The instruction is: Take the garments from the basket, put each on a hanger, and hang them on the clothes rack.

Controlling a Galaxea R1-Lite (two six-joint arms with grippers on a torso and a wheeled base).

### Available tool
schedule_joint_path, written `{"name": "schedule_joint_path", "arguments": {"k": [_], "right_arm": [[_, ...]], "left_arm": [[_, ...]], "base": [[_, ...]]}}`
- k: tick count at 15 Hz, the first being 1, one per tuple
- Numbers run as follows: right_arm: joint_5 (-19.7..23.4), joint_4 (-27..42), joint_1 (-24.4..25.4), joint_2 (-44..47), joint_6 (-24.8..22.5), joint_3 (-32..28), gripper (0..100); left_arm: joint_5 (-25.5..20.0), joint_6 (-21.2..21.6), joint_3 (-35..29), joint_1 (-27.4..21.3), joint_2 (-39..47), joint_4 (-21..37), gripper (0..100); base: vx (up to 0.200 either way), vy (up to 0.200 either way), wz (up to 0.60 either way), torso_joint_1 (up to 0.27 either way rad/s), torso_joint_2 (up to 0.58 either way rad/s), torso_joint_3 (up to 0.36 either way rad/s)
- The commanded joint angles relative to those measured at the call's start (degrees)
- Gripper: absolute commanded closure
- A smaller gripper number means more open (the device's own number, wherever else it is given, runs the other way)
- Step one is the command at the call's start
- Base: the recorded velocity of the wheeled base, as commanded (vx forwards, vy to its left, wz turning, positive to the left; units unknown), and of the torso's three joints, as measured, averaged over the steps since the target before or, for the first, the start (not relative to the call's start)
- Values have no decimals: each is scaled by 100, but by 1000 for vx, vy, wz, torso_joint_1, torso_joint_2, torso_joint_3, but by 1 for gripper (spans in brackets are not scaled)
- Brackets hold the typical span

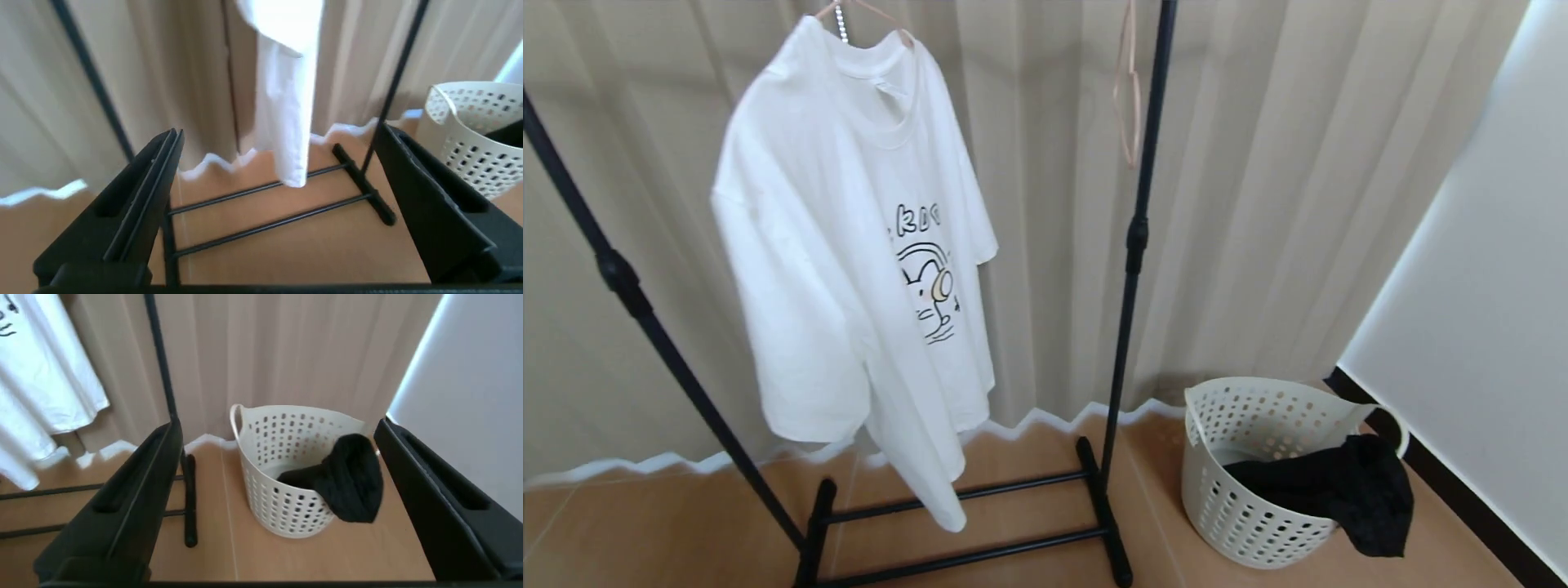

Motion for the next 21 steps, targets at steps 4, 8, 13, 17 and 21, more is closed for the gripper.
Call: {"name": "schedule_joint_path", "arguments": {"k": [4, 8, 13, 17, 21], "right_arm": [[0, 6, 2, 8, 2, 0, 0], [0, 6, 2, 8, 2, 0, 0], [0, 6, 2, 8, 2, 0, 0], [0, -3, 2, 8, 2, 0, 0], [0, -3, 2, 8, 2, 0, 0]], "left_arm": [[-9, 8, -17, -5, 16, 34, 0], [-9, 8, -17, -5, 16, 26, 0], [-9, 8, -17, -5, 16, 26, 0], [0, -1, -8, -5, 16, 26, 0], [0, -10, -8, -5, 16, 26, 0]], "base": [[0, -50, -150, 1, -1, 1], [0, -200, 0, 5, 4, 1], [0, -200, 0, 3, 2, 6], [0, -100, -150, 3, 2, 3], [0, 0, -600, 1, 2, 1]]}}
